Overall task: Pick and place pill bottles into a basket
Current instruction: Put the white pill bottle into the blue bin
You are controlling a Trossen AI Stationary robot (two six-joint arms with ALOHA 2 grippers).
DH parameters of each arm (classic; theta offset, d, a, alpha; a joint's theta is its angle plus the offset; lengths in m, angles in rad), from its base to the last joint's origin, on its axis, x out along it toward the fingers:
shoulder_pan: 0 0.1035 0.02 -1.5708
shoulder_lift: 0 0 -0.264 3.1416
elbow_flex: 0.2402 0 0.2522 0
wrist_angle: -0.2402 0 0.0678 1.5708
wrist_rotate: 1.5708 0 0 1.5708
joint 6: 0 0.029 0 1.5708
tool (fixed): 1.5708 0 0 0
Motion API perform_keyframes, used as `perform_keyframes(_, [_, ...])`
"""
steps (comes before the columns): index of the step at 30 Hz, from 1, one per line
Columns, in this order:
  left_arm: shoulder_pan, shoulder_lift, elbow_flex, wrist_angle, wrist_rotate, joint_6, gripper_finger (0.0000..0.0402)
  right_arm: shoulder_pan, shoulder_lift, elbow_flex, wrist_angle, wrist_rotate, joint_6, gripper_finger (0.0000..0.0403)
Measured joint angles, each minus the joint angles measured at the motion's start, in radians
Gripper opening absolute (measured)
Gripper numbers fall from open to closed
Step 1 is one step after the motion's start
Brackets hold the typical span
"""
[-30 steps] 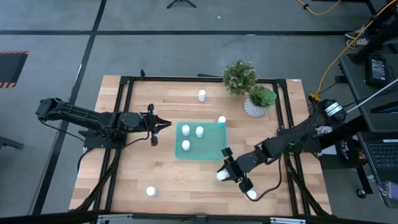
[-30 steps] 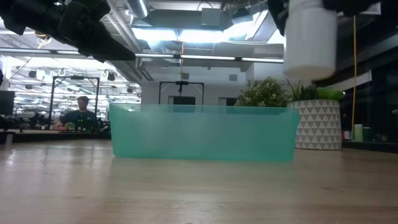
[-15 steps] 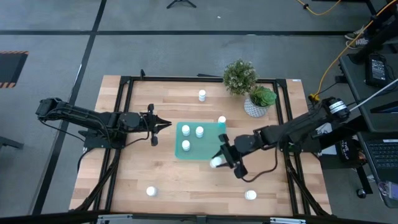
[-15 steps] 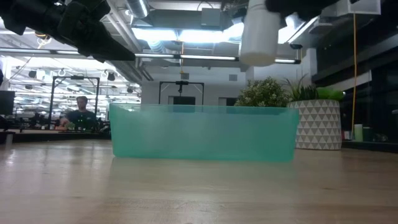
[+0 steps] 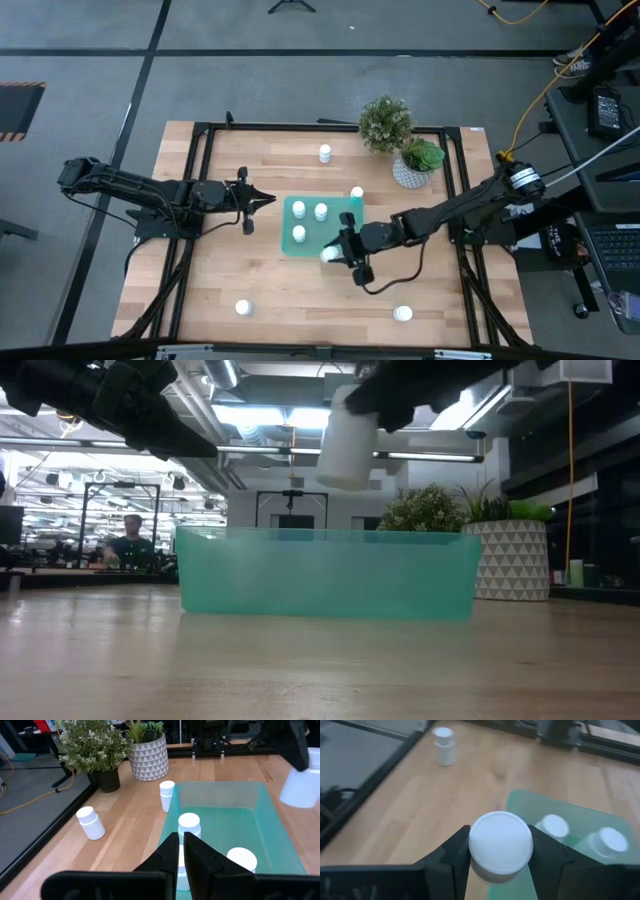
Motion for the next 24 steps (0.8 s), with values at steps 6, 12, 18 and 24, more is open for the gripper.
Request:
perform_keyframes(6, [0.0,0.0,0.0,0.0,0.0,0.0,0.0021,-0.017,0.063,0.104,-0.111,0.097,0.025,0.0153])
perform_keyframes(12, [0.0,0.0,0.0,0.0,0.0,0.0,0.0021,-0.058,0.074,0.116,-0.128,0.098,0.026,0.0153])
perform_keyframes(18, [0.0,0.0,0.0,0.001,0.0,0.0,0.0024,-0.104,0.074,0.081,-0.094,0.098,0.029,0.0153])
perform_keyframes(24, [0.0,0.0,0.0,0.001,0.0,0.0,0.002,-0.126,0.074,-0.001,0.022,0.097,0.074,0.0153])
